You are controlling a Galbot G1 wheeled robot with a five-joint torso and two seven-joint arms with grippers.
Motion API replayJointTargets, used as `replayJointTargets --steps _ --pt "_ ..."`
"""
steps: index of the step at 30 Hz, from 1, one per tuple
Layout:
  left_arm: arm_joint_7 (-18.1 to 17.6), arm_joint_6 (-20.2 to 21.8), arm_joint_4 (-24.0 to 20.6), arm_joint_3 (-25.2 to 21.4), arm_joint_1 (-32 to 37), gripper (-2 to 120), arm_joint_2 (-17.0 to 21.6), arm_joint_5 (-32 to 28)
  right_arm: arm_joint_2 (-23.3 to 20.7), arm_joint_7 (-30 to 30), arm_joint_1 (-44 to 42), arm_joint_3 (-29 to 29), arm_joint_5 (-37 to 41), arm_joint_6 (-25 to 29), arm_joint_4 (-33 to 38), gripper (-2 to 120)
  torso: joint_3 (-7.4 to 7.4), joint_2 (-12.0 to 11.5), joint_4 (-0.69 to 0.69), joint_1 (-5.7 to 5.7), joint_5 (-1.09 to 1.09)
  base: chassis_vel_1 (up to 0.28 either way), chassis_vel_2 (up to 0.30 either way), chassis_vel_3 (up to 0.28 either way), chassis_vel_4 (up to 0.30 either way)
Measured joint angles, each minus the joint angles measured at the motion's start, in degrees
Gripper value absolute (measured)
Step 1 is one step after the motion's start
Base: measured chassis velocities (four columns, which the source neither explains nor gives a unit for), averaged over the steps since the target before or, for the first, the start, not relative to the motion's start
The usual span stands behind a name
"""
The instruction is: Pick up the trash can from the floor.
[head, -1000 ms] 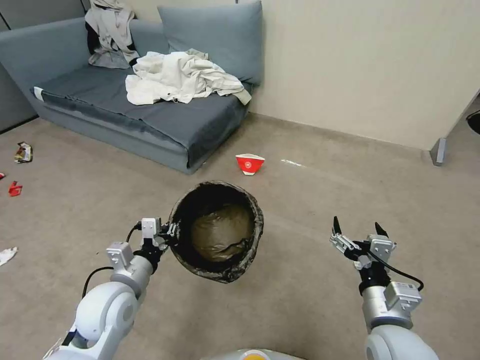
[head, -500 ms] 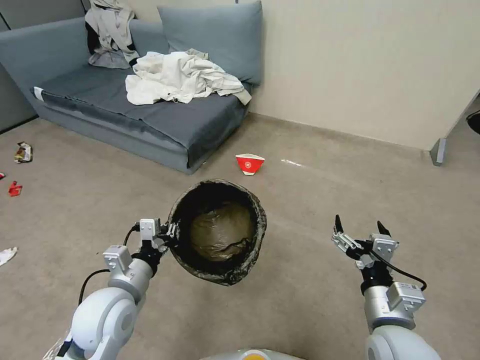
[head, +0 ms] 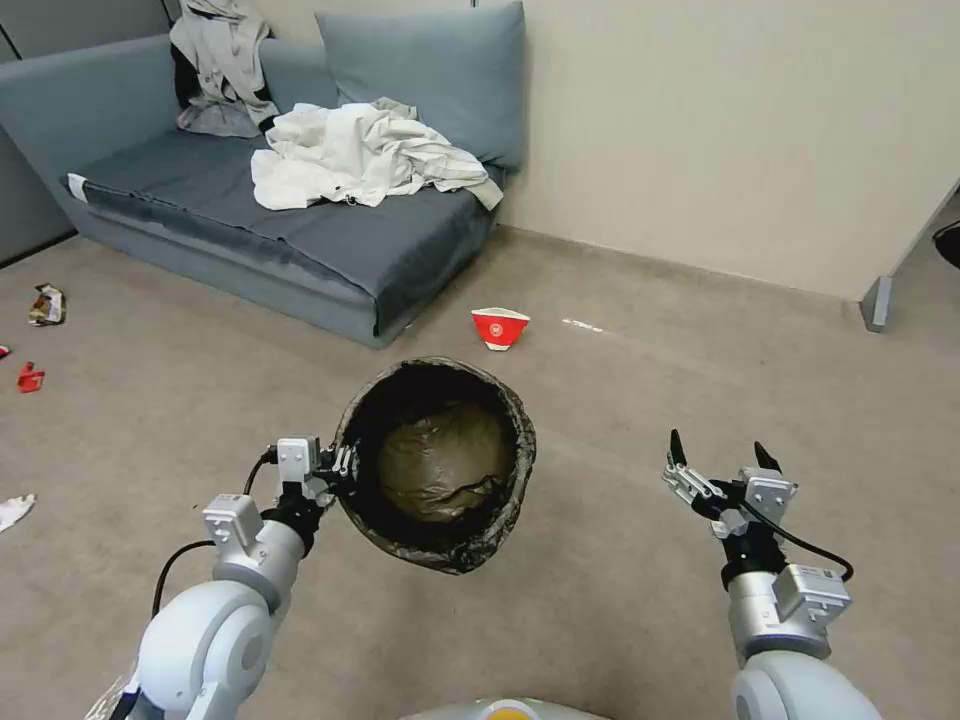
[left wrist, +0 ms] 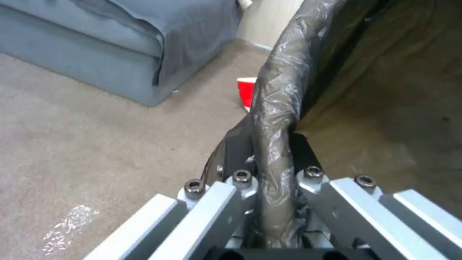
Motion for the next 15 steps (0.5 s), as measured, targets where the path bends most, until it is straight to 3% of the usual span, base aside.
replayJointTargets --steps 15 --pt "0.0 0.0 0.1 0.1 0.3 1 -0.1 0.0 0.0 0.0 0.0 -0.2 0.0 0.0 -0.2 100 0.00 0.0 0.00 0.00 0.00 0.000 0.000 0.000 0.000"
